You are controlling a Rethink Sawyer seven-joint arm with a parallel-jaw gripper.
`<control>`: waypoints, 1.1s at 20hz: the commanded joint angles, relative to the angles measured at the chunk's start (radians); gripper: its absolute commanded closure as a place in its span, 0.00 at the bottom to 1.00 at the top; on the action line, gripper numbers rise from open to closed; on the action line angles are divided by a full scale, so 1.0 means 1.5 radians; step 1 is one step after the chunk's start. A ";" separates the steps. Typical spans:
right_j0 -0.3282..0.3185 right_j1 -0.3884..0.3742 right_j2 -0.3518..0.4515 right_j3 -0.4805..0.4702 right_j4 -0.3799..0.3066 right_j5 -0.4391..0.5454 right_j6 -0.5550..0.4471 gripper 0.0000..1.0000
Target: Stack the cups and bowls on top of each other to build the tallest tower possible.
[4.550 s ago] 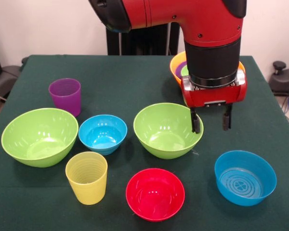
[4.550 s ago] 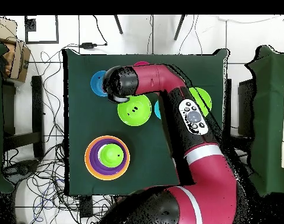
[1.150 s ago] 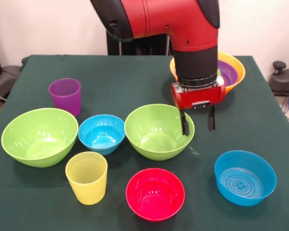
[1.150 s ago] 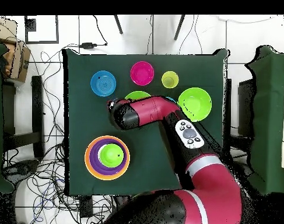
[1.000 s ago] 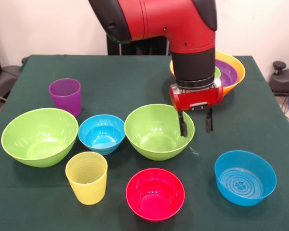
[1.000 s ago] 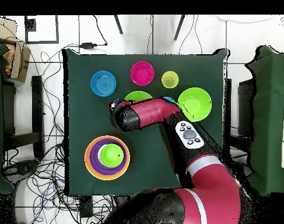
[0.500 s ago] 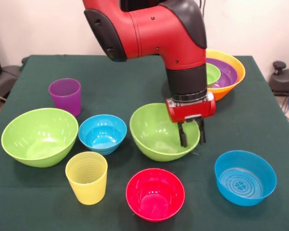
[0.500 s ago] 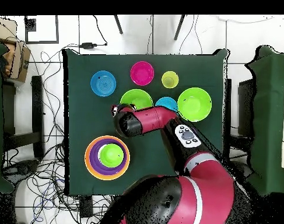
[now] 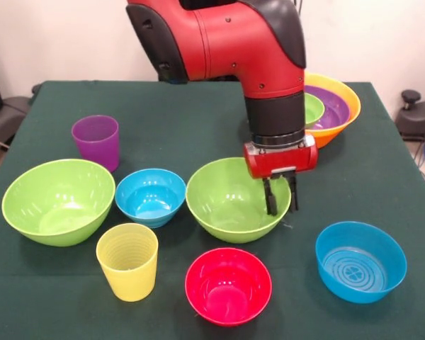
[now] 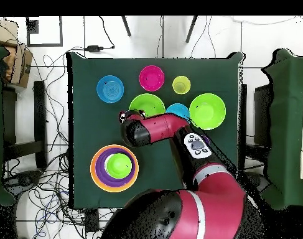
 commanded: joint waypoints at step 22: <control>0.088 -0.256 0.035 -0.152 0.170 0.618 -0.041 1.00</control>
